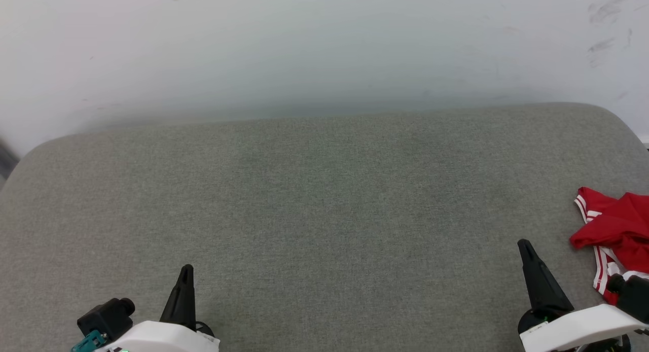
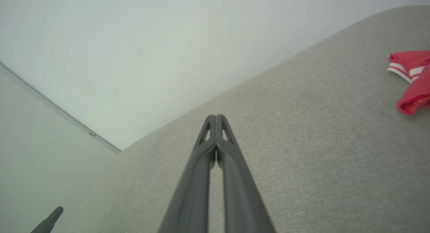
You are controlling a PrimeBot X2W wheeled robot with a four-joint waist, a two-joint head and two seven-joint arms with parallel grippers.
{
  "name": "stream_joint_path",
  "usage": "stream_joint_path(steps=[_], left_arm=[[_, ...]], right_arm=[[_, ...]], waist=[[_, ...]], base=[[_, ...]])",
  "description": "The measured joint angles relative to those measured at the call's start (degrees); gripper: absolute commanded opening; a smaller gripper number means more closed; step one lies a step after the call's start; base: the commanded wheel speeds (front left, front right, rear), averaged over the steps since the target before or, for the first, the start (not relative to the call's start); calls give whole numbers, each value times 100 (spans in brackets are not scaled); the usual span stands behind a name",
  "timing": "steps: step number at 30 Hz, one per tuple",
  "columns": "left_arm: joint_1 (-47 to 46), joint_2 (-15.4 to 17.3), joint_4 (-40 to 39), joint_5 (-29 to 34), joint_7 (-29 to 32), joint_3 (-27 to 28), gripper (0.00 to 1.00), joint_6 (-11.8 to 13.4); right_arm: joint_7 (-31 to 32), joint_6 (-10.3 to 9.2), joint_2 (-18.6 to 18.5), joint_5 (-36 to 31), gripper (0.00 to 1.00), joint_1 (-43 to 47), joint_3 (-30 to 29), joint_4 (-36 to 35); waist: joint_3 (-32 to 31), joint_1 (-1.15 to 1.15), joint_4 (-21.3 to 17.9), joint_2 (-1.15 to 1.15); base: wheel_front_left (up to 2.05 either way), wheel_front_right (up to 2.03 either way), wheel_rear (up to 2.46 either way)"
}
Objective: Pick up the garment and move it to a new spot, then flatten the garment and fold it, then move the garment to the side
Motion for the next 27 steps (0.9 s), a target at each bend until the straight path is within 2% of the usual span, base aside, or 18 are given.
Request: stream_joint_path(steps=[27], left_arm=[[-328,-80,224,-1984,531,312,0,-233]], right_arm=[[100,0,-47,2089,0,-363,-87,522]], waist=[[25,0,21,0]], base=[[0,0,0]])
